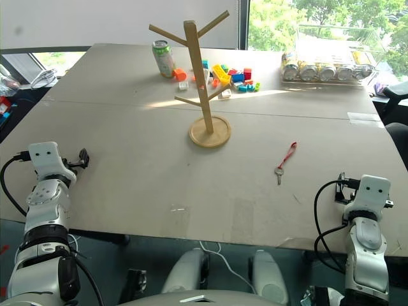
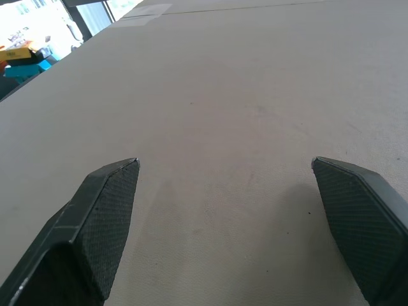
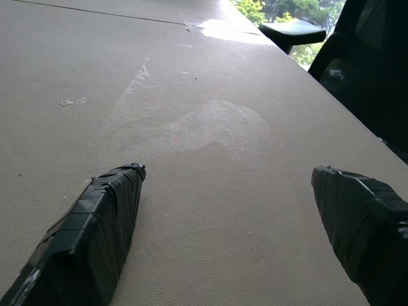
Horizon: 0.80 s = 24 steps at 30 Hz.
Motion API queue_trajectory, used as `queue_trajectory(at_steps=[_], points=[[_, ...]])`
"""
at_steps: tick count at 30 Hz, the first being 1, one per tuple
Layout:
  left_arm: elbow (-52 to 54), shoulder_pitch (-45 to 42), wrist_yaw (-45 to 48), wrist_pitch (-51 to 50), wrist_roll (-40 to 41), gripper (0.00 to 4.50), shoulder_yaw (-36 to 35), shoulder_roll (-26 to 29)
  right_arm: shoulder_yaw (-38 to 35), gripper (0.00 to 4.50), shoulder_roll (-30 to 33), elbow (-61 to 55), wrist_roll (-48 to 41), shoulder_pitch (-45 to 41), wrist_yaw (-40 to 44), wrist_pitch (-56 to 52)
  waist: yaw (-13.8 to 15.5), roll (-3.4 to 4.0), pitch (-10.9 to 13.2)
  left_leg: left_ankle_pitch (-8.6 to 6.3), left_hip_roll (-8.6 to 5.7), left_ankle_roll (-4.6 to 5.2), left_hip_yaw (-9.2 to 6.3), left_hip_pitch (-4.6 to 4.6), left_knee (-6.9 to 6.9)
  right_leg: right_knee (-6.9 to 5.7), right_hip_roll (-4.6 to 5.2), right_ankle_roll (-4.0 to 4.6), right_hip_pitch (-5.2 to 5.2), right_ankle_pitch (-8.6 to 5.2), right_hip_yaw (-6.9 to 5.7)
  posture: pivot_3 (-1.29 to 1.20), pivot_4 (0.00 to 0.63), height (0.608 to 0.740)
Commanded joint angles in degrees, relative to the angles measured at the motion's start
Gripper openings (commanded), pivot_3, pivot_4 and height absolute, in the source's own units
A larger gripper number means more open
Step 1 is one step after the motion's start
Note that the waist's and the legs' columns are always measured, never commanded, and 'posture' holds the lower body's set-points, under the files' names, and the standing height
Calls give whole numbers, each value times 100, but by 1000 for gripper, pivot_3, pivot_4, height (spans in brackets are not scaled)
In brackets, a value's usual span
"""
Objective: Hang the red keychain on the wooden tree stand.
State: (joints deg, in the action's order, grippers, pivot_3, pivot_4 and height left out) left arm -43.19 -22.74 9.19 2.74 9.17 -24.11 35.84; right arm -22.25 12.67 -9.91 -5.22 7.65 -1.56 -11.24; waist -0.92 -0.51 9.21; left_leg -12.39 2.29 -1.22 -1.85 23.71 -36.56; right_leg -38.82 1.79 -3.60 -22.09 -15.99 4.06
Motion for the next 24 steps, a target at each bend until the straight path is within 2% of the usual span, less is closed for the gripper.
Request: queue_trajectory(at_steps=[1,7,15,22,24], points=[[79,83,144,-109,-33,4460,144,-30,-20,4500,32,-124,15,34,11,12,0,0,0,0,0,0,0,0,0,0,0,0,0,0,0,0,150,740],[174,32,448,-86,-59,4460,260,37,12,4500,130,-252,-11,37,139,-114,4,0,0,0,0,0,0,0,1,1,0,0,0,0,0,0,150,740],[817,21,1316,-318,115,4460,472,136,90,4500,351,-704,-179,-141,413,-845,-5,-3,3,0,0,0,0,3,3,1,0,1,-3,0,0,0,150,740],[2343,319,2708,-1043,596,4460,864,256,134,4500,476,-1990,-1021,-453,641,-2936,-35,-10,13,0,1,0,-1,9,11,1,-1,3,-10,0,0,0,150,740],[2954,291,3114,-1440,855,4460,1003,319,66,4500,505,-2403,-1424,-760,596,-3881,-40,-17,20,0,2,0,-2,9,11,1,-1,3,-11,0,0,0,150,740]])
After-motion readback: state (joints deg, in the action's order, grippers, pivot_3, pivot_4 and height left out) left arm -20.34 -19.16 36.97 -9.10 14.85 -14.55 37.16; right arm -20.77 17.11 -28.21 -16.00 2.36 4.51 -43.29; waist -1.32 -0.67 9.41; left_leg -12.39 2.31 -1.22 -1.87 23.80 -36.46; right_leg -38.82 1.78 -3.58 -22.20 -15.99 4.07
